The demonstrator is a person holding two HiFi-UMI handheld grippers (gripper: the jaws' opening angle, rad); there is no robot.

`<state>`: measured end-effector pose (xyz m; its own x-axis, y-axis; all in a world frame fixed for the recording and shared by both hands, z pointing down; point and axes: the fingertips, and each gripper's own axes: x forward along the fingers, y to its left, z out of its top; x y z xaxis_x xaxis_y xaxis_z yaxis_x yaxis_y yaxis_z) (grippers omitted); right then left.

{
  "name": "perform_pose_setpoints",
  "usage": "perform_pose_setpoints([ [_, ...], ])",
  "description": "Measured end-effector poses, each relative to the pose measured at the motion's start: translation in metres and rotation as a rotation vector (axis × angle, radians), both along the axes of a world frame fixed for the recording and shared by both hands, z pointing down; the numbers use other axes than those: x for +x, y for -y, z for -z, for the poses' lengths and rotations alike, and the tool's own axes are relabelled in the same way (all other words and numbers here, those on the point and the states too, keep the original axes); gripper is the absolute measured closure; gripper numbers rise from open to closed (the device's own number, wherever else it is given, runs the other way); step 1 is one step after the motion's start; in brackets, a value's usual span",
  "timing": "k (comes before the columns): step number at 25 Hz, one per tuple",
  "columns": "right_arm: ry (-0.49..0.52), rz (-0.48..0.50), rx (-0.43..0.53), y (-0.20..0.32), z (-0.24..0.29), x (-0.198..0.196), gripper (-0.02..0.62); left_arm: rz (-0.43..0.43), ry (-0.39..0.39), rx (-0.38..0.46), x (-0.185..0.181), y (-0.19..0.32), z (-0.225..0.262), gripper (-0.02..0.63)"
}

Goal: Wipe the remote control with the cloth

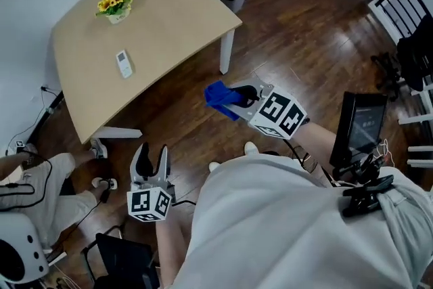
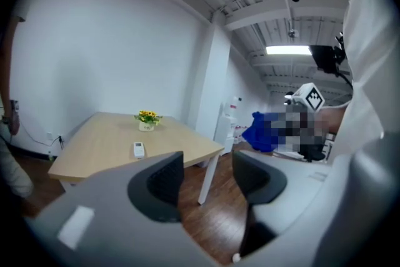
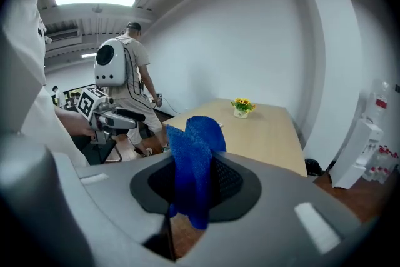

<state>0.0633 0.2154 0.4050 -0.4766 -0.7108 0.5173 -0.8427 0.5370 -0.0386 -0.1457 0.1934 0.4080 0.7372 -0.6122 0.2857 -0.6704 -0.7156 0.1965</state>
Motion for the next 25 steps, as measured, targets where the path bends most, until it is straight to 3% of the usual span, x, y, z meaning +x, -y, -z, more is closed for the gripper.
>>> perform_pose_setpoints([
  [8,0.029,0.004,0.038,-0.014,-0.008,0.000,0.506,-0.096,0.010,0.052,0.039,-0.016,-0.002,0.341],
  [16,0.038,0.023,0.048,-0.019,-0.013,-0.011,0.506,-0.105,0.040,0.047,0.041,-0.026,-0.015,0.341],
  [25,0.046,0.056,0.049,-0.062,0.003,0.017,0.506,-0.087,0.045,0.050,0.074,-0.071,0.013,0.341],
])
